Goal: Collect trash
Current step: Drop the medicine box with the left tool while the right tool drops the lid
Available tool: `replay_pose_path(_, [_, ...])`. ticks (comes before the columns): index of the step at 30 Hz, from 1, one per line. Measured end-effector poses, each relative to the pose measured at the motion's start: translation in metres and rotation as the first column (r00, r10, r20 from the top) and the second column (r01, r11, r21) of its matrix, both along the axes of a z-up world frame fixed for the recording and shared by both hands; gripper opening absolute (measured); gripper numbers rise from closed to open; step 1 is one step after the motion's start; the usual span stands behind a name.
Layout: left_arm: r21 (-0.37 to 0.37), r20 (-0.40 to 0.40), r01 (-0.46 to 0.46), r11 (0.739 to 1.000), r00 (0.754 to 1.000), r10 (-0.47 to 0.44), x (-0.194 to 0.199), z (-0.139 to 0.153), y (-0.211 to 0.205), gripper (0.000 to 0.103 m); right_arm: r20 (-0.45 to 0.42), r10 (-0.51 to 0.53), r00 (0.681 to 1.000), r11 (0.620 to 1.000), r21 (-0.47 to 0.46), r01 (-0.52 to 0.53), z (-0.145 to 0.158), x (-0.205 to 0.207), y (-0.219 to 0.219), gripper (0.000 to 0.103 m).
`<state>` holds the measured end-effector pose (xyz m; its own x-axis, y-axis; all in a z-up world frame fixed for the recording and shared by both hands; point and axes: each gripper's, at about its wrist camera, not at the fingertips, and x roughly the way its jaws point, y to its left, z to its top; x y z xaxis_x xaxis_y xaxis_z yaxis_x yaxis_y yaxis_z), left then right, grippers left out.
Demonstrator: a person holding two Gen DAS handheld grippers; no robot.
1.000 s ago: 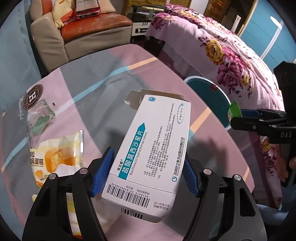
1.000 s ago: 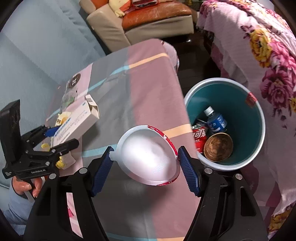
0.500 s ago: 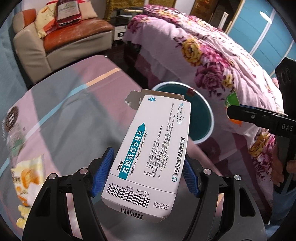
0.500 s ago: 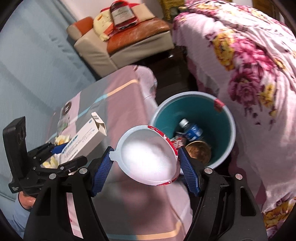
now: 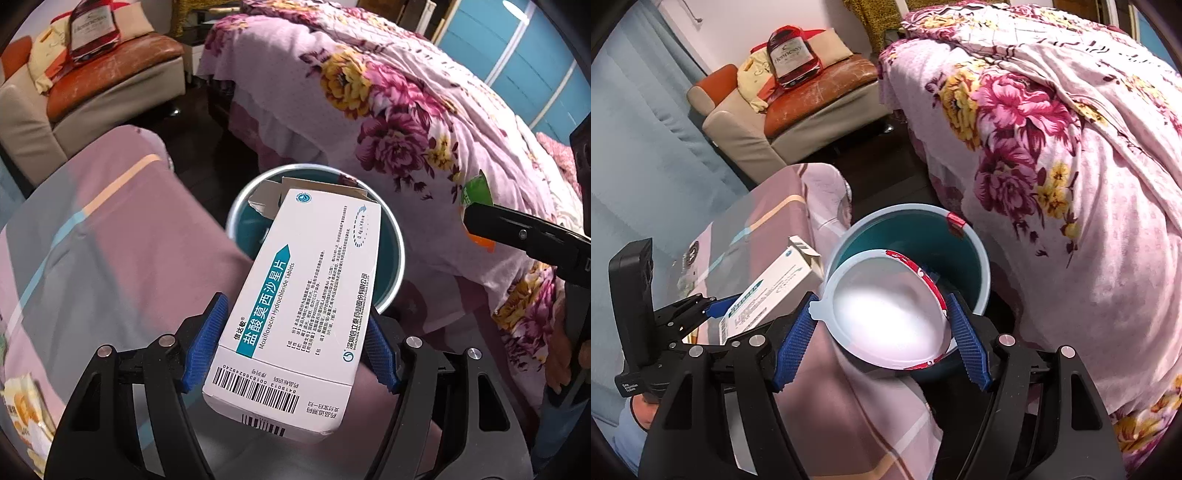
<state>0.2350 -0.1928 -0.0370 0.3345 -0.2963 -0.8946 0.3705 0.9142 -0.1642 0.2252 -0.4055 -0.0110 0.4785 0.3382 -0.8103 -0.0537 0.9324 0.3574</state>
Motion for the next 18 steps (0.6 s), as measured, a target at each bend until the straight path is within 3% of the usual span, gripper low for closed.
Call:
replay_pose_path(11, [0.008,-0.02,0.022,1.0,1.0,-0.021,0.019,-0.017,-0.025,0.073,-0.011,-0.027,1.0,1.0,-0.006,0.027,-0.008,0.011,-0.012,0.068])
replay_pose_path(14, [0.001,-0.022,0.013,1.0,1.0,-0.013,0.021,-0.018,-0.025,0.082,-0.014,-0.028,1.0,1.0,-0.01,0.028,-0.009,0.012,-0.011,0.068])
replay_pose_path(18, [0.004,-0.025,-0.003,1.0,1.0,0.003,0.02,-0.02,-0.019,0.082,-0.023,-0.024,0.999,1.0,-0.018,0.024,-0.012,0.015,-0.008,0.068])
